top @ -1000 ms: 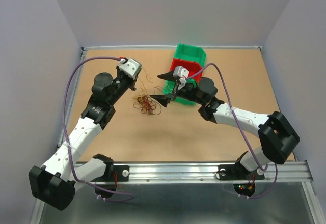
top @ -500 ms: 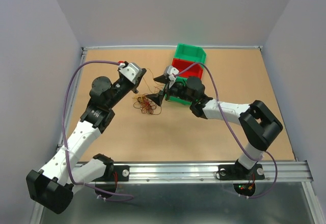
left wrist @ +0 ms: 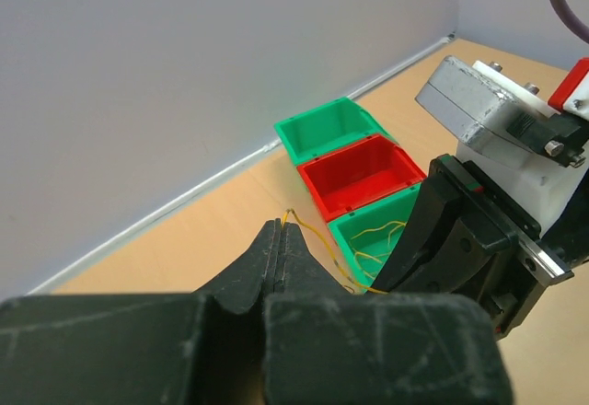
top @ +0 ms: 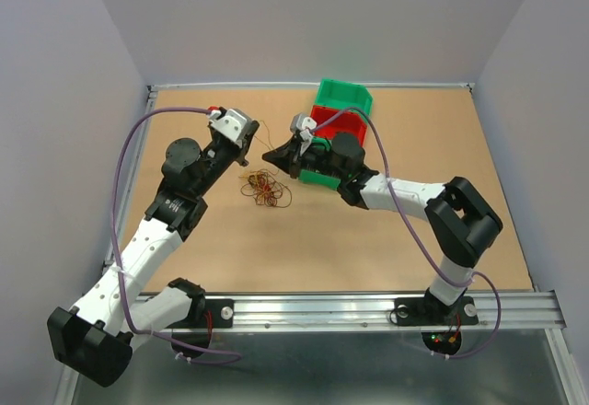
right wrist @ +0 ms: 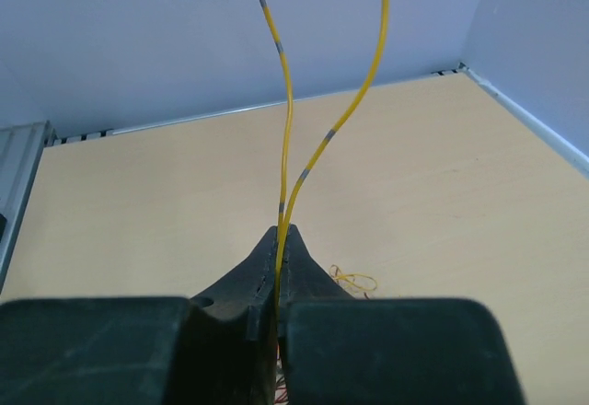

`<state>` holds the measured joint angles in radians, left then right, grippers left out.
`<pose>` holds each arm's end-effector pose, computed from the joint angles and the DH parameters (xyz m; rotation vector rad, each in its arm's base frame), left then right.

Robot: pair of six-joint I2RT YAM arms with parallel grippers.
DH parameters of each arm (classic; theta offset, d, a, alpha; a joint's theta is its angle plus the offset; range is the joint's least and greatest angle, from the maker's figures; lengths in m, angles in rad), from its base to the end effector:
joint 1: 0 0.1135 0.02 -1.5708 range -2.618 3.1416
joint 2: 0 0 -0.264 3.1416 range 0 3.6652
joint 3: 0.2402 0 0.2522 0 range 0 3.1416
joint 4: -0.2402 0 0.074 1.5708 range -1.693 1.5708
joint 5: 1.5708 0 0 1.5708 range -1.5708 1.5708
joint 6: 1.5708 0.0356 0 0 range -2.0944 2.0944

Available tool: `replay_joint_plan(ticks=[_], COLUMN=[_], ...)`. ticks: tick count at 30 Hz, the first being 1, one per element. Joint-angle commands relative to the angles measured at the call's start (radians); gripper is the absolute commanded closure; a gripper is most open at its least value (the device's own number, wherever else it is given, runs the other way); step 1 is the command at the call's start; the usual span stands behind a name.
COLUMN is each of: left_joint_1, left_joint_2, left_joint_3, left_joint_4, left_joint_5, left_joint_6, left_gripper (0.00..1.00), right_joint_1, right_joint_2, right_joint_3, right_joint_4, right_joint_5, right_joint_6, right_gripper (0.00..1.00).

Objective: Untangle the cables

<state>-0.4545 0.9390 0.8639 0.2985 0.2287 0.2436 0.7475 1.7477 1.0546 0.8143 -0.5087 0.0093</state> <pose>0.1931 -0.1033 0.3921 0.6428 1.1995 -0.3315 0.2798 0.2830 0.2757 -0.9394 1.2239 0.9752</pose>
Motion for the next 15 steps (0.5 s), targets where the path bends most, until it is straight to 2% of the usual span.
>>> replay_joint_plan(ticks=[1,3,6,9,10,11,13,14,15], left_joint_1=[-0.004,0.002,0.022,0.037,0.039,0.039,0.039,0.042,0.043], left_joint_2=[-0.008,0.009,0.043,0.084,0.095,0.102,0.126,0.130,0.129], left_joint_3=[0.014,0.015,0.015,0.018,0.020,0.020,0.017,0.012,0.012], left_joint_4=[0.067,0.079,0.090,0.088,0.088,0.087,0.088,0.096,0.102], left_joint_5=[-0.100,-0.162,-0.181,-0.143,-0.126,-0.121,-0.114,-0.112,-0.112], left_joint_6=[-0.036,-0.050,-0.072,-0.073,-0.067,-0.067,-0.056,-0.058,-0.055], left_gripper=[1.00,1.00,0.99,0.91,0.86,0.70,0.56,0.44,0.40], right_joint_1=[0.003,0.003,0.003,0.000,-0.003,-0.010,-0.039,-0.065,-0.077], right_joint_2=[0.007,-0.011,-0.051,-0.125,-0.163,-0.178,-0.204,-0.226,-0.237], right_joint_3=[0.067,0.058,0.045,0.004,-0.019,-0.028,-0.038,-0.044,-0.047], right_joint_4=[0.026,0.016,-0.021,-0.052,-0.055,-0.059,-0.076,-0.084,-0.086], right_joint_5=[0.001,0.031,0.068,0.126,0.143,0.159,0.159,0.151,0.151], right_joint_6=[0.038,0.043,0.038,0.026,0.020,0.020,0.029,0.035,0.038], right_gripper=[0.99,1.00,0.99,0.99,1.00,0.99,0.99,0.99,1.00])
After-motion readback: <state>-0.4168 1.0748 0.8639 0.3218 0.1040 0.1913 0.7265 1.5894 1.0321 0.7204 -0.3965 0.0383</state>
